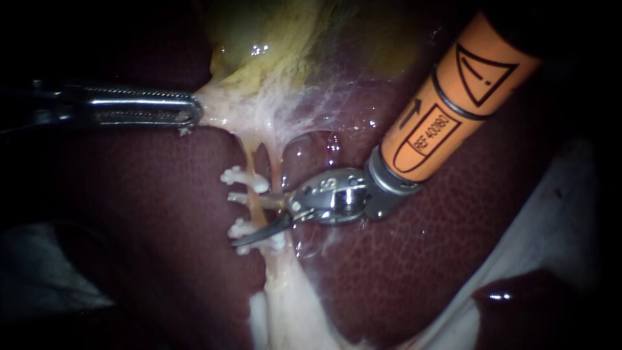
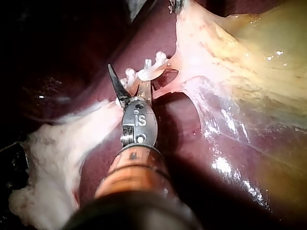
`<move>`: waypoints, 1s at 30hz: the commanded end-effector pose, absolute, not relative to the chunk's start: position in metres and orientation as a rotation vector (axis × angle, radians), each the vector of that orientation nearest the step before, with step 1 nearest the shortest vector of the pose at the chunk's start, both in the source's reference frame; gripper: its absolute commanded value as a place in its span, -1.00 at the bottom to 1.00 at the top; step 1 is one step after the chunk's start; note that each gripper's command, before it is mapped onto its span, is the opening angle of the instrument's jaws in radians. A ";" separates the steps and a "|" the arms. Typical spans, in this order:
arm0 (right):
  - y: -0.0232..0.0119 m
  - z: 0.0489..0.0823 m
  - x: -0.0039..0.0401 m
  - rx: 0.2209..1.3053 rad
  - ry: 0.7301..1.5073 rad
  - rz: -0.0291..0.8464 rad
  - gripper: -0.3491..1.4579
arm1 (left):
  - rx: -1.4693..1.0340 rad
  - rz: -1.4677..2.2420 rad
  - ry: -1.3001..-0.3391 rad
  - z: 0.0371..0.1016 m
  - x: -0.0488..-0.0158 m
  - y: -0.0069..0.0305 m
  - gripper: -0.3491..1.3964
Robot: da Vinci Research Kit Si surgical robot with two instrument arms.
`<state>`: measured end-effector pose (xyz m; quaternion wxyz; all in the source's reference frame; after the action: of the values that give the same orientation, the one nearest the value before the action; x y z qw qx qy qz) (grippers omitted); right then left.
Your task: Go to the cutting position left tube
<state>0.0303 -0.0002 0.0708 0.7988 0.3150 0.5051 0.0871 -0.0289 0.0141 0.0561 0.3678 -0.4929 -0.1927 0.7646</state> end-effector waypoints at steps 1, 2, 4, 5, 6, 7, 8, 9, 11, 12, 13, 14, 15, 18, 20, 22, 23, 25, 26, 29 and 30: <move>-0.0002 0.0710 0.0307 0.676 1.085 0.192 0.94 | -1.267 1.964 -0.497 0.0562 -0.0290 0.0141 -1.00; -0.0003 0.0710 0.0309 0.678 1.089 0.200 0.94 | -1.267 1.963 -0.497 0.0562 -0.0290 0.0141 -1.00; -0.0002 0.0711 0.0315 0.682 1.097 0.215 0.94 | -1.267 1.963 -0.497 0.0562 -0.0290 0.0141 -1.00; -0.0002 0.0711 0.0318 0.685 1.104 0.223 0.94 | -1.266 1.963 -0.497 0.0562 -0.0291 0.0141 -1.00; -0.0001 0.0710 0.0320 0.690 1.108 0.237 0.94 | -1.266 1.963 -0.497 0.0562 -0.0291 0.0141 -1.00; -0.0001 0.0710 0.0322 0.693 1.109 0.244 0.94 | -1.266 1.963 -0.497 0.0562 -0.0291 0.0141 -1.00; 0.0000 0.0710 0.0325 0.696 1.110 0.250 0.94 | -1.266 1.963 -0.496 0.0561 -0.0291 0.0141 -1.00; 0.0000 0.0710 0.0327 0.699 1.111 0.257 0.94 | -1.266 1.963 -0.496 0.0561 -0.0292 0.0141 -1.00; 0.0000 0.0709 0.0331 0.705 1.119 0.271 0.96 | -1.266 1.963 -0.496 0.0561 -0.0292 0.0141 -1.00; 0.0000 0.0708 0.0332 0.708 1.123 0.278 0.96 | -1.266 1.963 -0.496 0.0561 -0.0292 0.0141 -1.00; -0.0001 0.0706 0.0333 0.712 1.131 0.284 0.96 | -1.266 1.963 -0.496 0.0561 -0.0292 0.0141 -1.00; -0.0001 0.0704 0.0333 0.717 1.132 0.290 0.96 | -1.266 1.963 -0.496 0.0561 -0.0292 0.0141 -1.00; -0.0001 0.0702 0.0334 0.722 1.137 0.295 0.96 | -1.266 1.963 -0.496 0.0561 -0.0292 0.0141 -1.00; 0.0000 0.0691 0.0335 0.746 1.155 0.313 0.96 | -1.266 1.963 -0.496 0.0561 -0.0292 0.0141 -1.00; 0.0001 0.0682 0.0336 0.765 1.170 0.316 0.96 | -1.266 1.963 -0.496 0.0561 -0.0292 0.0141 -1.00; 0.0001 0.0676 0.0336 0.780 1.177 0.320 0.96 | -1.266 1.963 -0.496 0.0561 -0.0292 0.0141 -1.00; 0.0001 0.0672 0.0337 0.787 1.178 0.323 0.96 | -1.266 1.963 -0.496 0.0561 -0.0292 0.0141 -1.00; 0.0000 0.0669 0.0338 0.793 1.180 0.326 0.96 | -1.266 1.963 -0.496 0.0561 -0.0292 0.0141 -1.00; -0.0001 0.0668 0.0338 0.794 1.180 0.324 0.96 | -1.266 1.963 -0.496 0.0561 -0.0292 0.0141 -1.00; -0.0001 0.0669 0.0338 0.804 1.177 0.329 0.96 | -1.266 1.963 -0.496 0.0561 -0.0292 0.0141 -1.00; -0.0001 0.0670 0.0337 0.804 1.177 0.329 0.96 | -1.266 1.963 -0.496 0.0561 -0.0292 0.0141 -1.00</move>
<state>0.0338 0.0000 0.0669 0.7440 0.3668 0.5379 0.1503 -0.0292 0.0141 0.0561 0.3680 -0.4929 -0.1933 0.7644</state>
